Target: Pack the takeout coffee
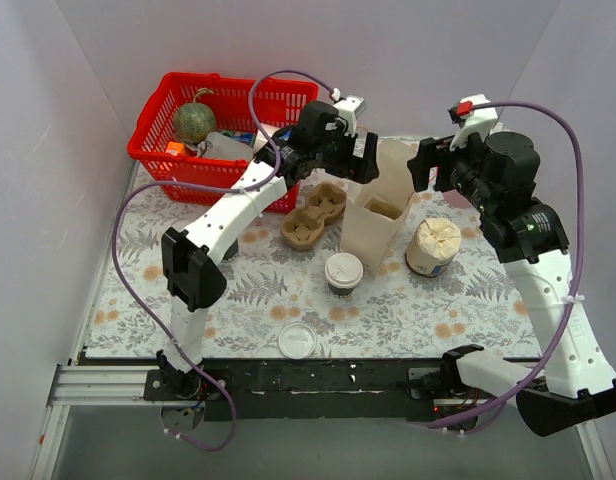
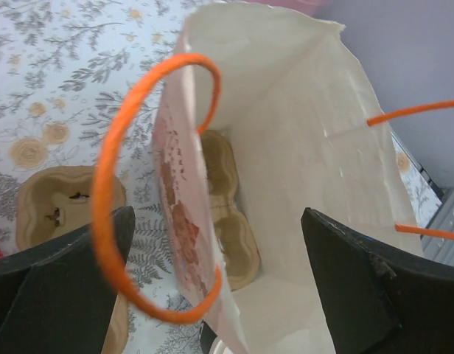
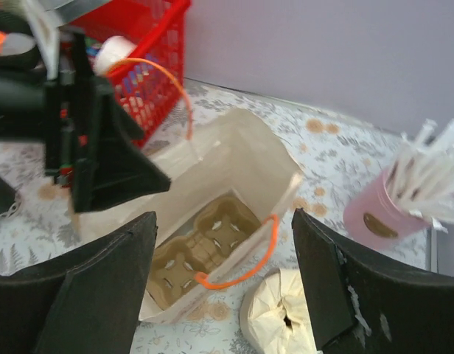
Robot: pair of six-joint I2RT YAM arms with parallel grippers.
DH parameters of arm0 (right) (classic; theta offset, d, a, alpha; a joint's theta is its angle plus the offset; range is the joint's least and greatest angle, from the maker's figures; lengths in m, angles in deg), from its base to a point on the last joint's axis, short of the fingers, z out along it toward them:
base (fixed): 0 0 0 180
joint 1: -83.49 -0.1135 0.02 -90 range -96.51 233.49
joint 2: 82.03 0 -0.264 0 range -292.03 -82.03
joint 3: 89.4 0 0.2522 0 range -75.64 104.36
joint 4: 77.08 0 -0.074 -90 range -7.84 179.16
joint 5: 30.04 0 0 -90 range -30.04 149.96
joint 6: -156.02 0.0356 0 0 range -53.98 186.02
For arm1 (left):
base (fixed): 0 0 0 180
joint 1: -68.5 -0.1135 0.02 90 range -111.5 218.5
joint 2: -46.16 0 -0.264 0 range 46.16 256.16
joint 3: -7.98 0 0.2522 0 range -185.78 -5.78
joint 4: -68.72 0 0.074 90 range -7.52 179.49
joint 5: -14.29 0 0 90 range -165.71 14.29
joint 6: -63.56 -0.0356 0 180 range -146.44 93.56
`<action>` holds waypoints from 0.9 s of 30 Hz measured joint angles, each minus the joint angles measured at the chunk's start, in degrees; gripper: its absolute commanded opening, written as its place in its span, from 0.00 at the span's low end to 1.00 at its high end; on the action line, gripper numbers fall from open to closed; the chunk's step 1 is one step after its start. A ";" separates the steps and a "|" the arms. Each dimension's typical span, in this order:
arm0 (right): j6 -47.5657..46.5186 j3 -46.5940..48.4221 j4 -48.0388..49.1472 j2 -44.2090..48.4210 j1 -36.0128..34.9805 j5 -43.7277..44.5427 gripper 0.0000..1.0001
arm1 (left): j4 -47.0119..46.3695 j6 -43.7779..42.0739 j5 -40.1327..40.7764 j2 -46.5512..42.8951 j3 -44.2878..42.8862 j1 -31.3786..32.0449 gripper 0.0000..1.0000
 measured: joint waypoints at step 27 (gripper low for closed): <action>2.40 -8.04 -14.01 -13.92 -37.44 -0.50 0.61 | 1.38 31.01 27.93 -58.80 65.92 0.00 0.98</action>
